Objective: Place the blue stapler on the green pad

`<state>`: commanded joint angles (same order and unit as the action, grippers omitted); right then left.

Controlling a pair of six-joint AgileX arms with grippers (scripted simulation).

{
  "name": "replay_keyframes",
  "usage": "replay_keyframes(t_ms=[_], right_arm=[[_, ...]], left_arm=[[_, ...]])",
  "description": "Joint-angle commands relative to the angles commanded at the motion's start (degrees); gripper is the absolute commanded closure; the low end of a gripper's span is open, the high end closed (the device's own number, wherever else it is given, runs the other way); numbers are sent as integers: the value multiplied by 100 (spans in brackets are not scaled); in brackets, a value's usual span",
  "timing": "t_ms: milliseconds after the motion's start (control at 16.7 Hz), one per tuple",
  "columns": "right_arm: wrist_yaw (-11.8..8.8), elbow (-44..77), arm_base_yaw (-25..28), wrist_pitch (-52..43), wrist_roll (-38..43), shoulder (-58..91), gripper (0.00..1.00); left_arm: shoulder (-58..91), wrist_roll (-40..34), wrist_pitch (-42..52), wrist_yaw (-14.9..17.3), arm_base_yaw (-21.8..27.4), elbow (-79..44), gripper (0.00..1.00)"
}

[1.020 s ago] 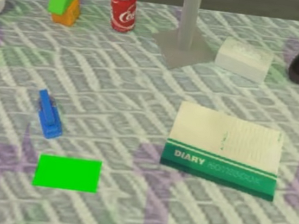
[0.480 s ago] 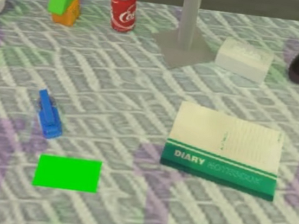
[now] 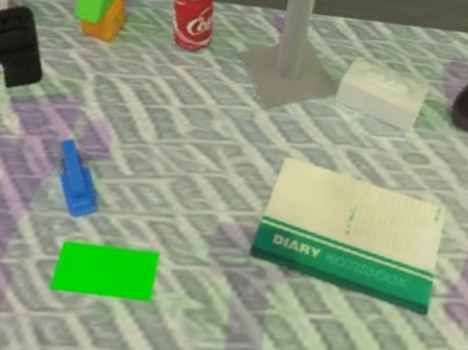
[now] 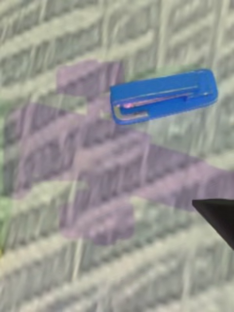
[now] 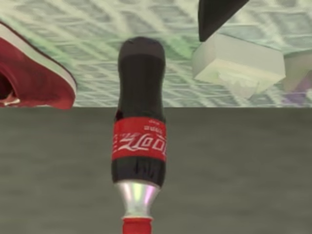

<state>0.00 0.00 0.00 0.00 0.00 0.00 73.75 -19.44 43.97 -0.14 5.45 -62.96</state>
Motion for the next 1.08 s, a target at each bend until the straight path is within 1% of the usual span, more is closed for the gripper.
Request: replay_keyframes(t_ms=[300,600,780,1080], right_arm=[[0,0,0,0,0,0,0],[0,0,0,0,0,0,0],[0,0,0,0,0,0,0],[0,0,0,0,0,0,0]], left_arm=[[2759,-723,1644,-9,203,-2274,0],[4505,-1229,2682,11,336,-3939,0],[4937,-1359,2933,23,371,-4366,0],[4954,-1361,2937,23,340,-4379,0]])
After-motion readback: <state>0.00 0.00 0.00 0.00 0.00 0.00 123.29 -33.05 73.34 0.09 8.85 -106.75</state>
